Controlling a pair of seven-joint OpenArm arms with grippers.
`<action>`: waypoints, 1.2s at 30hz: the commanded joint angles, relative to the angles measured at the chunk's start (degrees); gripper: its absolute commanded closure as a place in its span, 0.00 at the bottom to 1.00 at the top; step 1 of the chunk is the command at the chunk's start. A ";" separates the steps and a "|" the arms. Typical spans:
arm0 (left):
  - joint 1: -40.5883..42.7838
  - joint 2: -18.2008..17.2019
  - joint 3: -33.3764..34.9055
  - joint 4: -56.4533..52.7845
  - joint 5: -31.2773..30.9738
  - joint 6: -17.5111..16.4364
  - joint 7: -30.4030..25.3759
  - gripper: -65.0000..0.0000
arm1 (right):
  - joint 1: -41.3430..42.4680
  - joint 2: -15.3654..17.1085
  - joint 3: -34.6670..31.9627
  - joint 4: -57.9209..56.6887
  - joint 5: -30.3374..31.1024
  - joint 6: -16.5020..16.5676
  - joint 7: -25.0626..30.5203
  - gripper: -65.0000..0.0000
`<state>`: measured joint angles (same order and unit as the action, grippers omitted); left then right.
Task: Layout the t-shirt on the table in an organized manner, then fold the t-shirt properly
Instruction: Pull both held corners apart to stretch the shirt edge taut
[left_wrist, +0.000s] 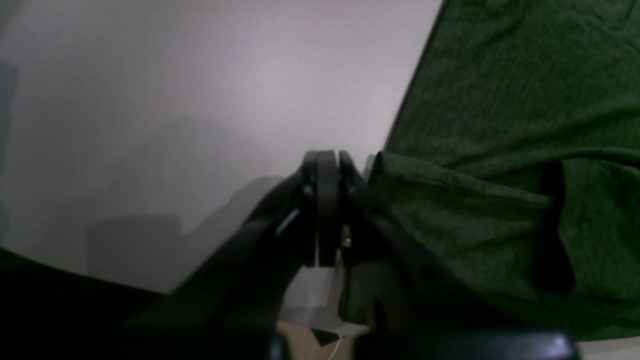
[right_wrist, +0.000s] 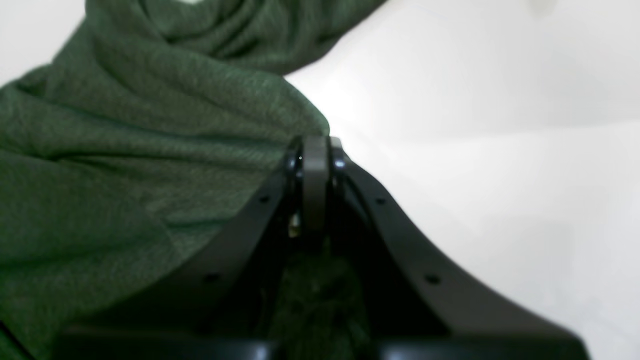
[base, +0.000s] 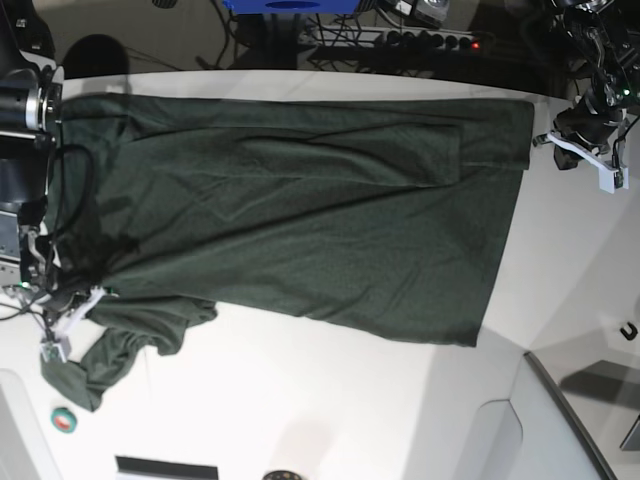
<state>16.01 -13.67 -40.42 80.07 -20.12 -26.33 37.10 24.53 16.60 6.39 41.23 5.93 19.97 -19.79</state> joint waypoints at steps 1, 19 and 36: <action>-0.32 -1.14 -0.32 0.76 -0.50 -0.18 -0.93 1.00 | 1.71 0.67 0.24 0.83 0.44 -0.14 0.93 0.99; -0.41 -0.79 0.03 0.85 -0.67 -0.18 -0.93 1.00 | -10.07 1.64 9.74 14.28 0.53 -0.23 -6.54 0.72; -1.99 1.94 7.24 0.94 -0.58 -0.18 -1.10 1.00 | -21.94 -1.44 14.66 16.83 0.35 -0.32 -8.12 0.99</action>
<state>14.28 -11.07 -33.06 80.16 -19.77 -26.13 36.88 2.81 14.02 20.80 57.78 7.51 19.70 -26.24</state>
